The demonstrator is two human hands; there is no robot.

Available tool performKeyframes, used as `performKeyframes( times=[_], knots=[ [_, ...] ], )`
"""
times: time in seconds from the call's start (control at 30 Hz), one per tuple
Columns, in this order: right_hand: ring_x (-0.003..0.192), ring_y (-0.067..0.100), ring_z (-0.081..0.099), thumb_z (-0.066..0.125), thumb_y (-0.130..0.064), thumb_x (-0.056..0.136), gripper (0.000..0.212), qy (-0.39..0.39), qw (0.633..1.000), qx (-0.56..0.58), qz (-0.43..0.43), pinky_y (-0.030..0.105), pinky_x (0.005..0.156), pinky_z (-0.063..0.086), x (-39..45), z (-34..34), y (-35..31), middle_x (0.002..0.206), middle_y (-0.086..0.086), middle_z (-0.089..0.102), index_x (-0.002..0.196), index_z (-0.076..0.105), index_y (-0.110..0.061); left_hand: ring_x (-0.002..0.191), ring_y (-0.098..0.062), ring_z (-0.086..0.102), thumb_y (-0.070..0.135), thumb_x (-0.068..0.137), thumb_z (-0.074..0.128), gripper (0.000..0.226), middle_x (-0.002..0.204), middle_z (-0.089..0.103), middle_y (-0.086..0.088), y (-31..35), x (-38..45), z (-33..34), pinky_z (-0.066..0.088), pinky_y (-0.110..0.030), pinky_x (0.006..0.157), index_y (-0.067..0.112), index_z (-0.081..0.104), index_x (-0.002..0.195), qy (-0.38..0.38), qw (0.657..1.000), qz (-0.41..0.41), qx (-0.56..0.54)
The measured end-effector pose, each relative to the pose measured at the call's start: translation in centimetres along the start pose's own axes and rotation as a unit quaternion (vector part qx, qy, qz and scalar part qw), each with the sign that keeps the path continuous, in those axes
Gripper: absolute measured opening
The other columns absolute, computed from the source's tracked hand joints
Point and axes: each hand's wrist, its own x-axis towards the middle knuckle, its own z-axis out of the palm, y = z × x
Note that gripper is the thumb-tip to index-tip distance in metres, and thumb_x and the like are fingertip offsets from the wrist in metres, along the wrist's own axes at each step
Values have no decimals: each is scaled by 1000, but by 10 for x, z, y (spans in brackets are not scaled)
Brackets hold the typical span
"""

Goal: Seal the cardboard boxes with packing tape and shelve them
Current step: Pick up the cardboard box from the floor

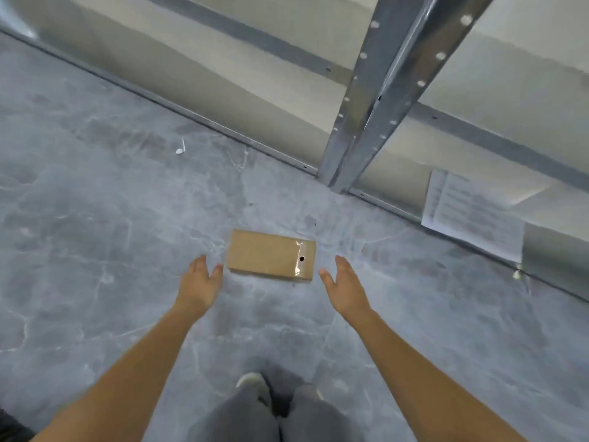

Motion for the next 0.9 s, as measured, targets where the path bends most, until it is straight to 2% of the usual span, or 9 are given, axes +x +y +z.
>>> performKeyframes(
  times=[0.1, 0.2, 0.27, 0.33, 0.37, 0.43, 0.63, 0.73, 0.9],
  knots=[
    [150, 20, 8, 38, -45, 102, 72, -12, 1000, 21, 3, 33, 120, 11, 74, 58, 31, 163, 9, 7, 155, 7, -7, 147, -31, 20, 35, 104, 38, 60, 159, 22, -18, -17, 81, 56, 15, -38, 119, 2, 23, 152, 4, 997, -16, -76],
    [149, 23, 16, 44, -51, 98, 80, 10, 988, 147, 47, 38, 120, 18, 129, 103, 47, 163, 8, 12, 155, 6, -9, 142, -33, 29, 34, 104, 37, 59, 154, 30, -21, -33, 140, 98, 22, -39, 115, -2, 27, 149, 4, 991, -24, -129],
    [141, 25, 34, 44, -51, 98, 75, 34, 967, 238, 80, 37, 115, 29, 154, 127, 54, 158, 6, 27, 155, 12, -13, 134, -32, 41, 37, 104, 37, 55, 147, 42, -16, -41, 164, 117, 30, -38, 109, 3, 32, 148, 5, 986, -19, -165],
    [116, 21, 54, 43, -48, 99, 61, 57, 956, 279, 74, 32, 99, 41, 169, 145, 60, 142, 5, 50, 149, 28, -17, 118, -27, 50, 37, 105, 35, 46, 132, 53, -10, -46, 181, 126, 36, -33, 95, 9, 42, 141, 34, 981, 8, -191],
    [107, 19, 56, 43, -47, 99, 56, 69, 952, 289, 66, 31, 94, 43, 172, 150, 61, 131, 3, 57, 145, 33, -18, 110, -24, 51, 36, 105, 34, 43, 124, 55, -8, -47, 187, 127, 35, -31, 90, 10, 46, 138, 49, 978, 26, -200],
    [108, 19, 57, 44, -48, 99, 54, 79, 946, 310, 56, 33, 97, 44, 172, 156, 61, 126, -1, 59, 145, 35, -21, 104, -19, 48, 35, 105, 34, 42, 117, 54, -3, -45, 191, 124, 33, -29, 88, 9, 50, 134, 56, 973, 48, -220],
    [104, 14, 59, 45, -46, 99, 46, 71, 937, 337, 59, 29, 92, 44, 98, 95, 24, 117, -7, 61, 139, 41, -25, 113, -18, 50, 36, 105, 35, 41, 122, 53, 1, -9, 111, 70, 34, -27, 90, 12, 51, 134, 44, 969, 36, -241],
    [99, 9, 58, 46, -47, 99, 44, 74, 933, 346, 61, 26, 87, 42, 33, 40, -5, 112, -11, 59, 138, 41, -27, 123, -26, 51, 38, 105, 35, 46, 135, 54, -6, 23, 47, 24, 39, -34, 98, 11, 47, 141, 19, 966, 38, -256],
    [112, 15, 57, 46, -52, 97, 52, 64, 928, 357, 80, 30, 98, 44, -83, -51, -50, 127, -5, 59, 143, 39, -27, 124, -27, 52, 36, 103, 41, 45, 136, 56, -8, 81, -70, -62, 40, -40, 107, 10, 52, 139, 18, 962, 41, -270]
  ],
)
